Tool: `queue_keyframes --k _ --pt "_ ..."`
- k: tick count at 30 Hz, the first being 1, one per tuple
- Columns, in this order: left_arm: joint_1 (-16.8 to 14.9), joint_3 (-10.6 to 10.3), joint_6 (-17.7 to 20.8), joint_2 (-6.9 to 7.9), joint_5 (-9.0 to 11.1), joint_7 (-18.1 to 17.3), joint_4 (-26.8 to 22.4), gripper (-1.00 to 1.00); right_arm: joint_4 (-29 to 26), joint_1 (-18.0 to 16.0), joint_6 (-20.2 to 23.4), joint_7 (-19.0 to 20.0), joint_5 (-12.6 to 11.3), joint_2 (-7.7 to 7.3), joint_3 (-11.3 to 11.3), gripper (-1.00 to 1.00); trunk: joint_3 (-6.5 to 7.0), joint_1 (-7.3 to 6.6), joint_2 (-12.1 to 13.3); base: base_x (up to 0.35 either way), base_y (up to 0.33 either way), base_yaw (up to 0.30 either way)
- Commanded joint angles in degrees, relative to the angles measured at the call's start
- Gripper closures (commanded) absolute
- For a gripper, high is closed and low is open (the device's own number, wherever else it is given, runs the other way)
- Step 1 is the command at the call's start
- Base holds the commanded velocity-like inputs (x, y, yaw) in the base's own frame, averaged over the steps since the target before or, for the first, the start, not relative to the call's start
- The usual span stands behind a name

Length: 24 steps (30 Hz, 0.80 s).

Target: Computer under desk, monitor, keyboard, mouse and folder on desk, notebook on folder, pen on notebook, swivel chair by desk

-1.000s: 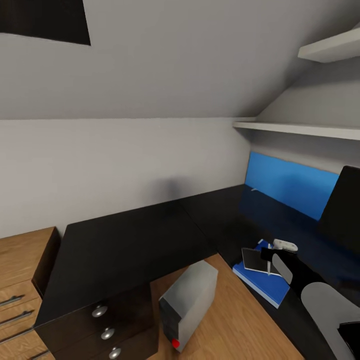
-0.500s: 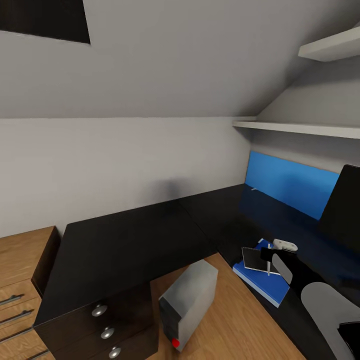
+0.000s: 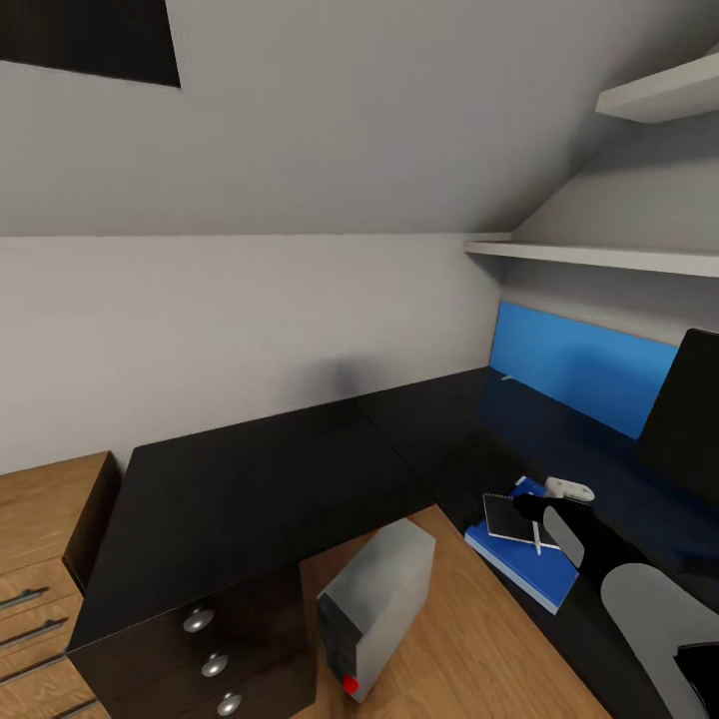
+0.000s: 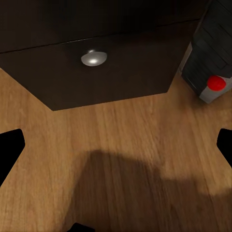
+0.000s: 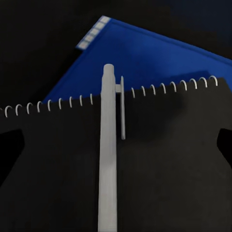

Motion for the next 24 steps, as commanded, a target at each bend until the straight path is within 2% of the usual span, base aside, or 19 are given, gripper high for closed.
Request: queue_keyframes --k 1,10,15,22,24 --pt "-0.07 -0.45 -0.37 0.05 0.60 0.36 0.02 -1.00 -0.13 -0.03 0.25 -0.47 -0.54 -0.08 0.47 -1.00 -0.06 0.00 -0.04 0.000 0.000 0.000" --pt "-0.07 -0.45 -0.34 0.05 0.60 0.36 0.05 -1.00 -0.51 -0.03 0.25 -0.40 -0.54 -0.09 0.34 -1.00 -0.06 0.00 -0.04 0.000 0.000 0.000" --pt "-0.07 -0.45 -0.29 0.05 0.60 0.20 0.10 -1.00 -3.41 0.03 0.44 -0.33 -0.61 -0.16 0.15 -1.00 -0.06 0.00 -0.04 0.000 0.000 0.000" --pt "-0.07 -0.45 -0.28 0.13 0.62 0.12 0.15 -1.00 -4.56 0.06 0.74 -0.37 -0.63 -0.16 0.09 -1.00 -0.06 0.00 -0.04 0.000 0.000 0.000" --pt "-0.07 -0.45 -0.28 0.16 0.66 0.10 0.17 -1.00 -5.05 0.06 0.83 -0.38 -0.63 -0.18 0.09 -1.00 0.30 -0.44 0.77 0.000 0.000 0.000"
